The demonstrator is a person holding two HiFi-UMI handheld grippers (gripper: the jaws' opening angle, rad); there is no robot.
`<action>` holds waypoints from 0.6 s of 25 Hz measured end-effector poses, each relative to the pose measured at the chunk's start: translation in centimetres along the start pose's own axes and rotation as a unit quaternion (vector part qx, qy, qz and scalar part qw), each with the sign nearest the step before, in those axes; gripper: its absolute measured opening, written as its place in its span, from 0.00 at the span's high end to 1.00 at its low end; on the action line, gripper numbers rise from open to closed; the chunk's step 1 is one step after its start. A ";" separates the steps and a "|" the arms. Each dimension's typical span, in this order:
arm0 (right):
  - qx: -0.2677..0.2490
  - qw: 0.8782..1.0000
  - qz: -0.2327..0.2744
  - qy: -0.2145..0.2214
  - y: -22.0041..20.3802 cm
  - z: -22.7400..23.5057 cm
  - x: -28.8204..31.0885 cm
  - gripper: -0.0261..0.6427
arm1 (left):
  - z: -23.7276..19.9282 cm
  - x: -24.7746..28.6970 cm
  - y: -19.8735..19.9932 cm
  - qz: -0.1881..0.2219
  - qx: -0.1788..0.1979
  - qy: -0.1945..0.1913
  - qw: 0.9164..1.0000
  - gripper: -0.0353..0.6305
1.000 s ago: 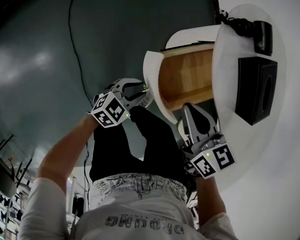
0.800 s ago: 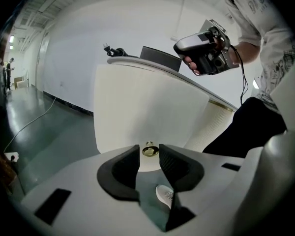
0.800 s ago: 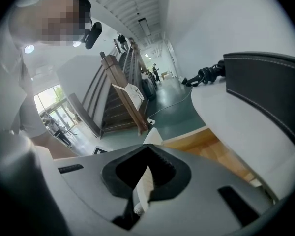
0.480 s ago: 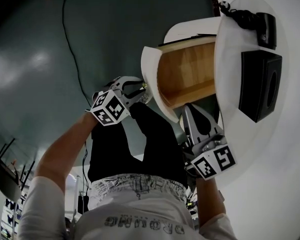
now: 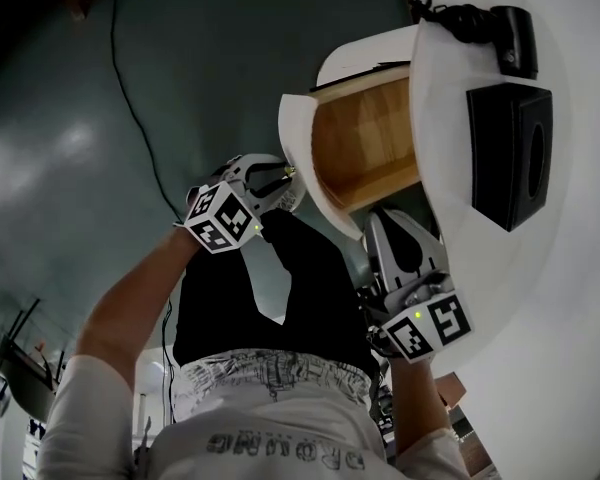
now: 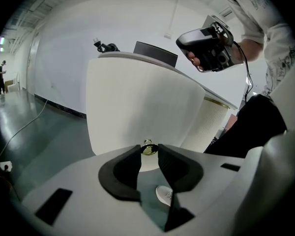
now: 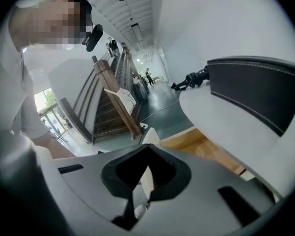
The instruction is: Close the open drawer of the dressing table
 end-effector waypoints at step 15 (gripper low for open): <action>0.036 0.996 0.055 -0.054 -1.2 3.3 -2.7 0.95 | -0.9 5.8 3.6 0.019 0.034 -0.038 0.999 0.77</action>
Point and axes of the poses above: the fingertips, and each gripper's own axes: x forward along the fingers, z to its right, y out of its top, the point moved 2 cm from there along -x, backward along the fingers, and after that the axes turned 1 degree about -x, right-handed, at the moved point
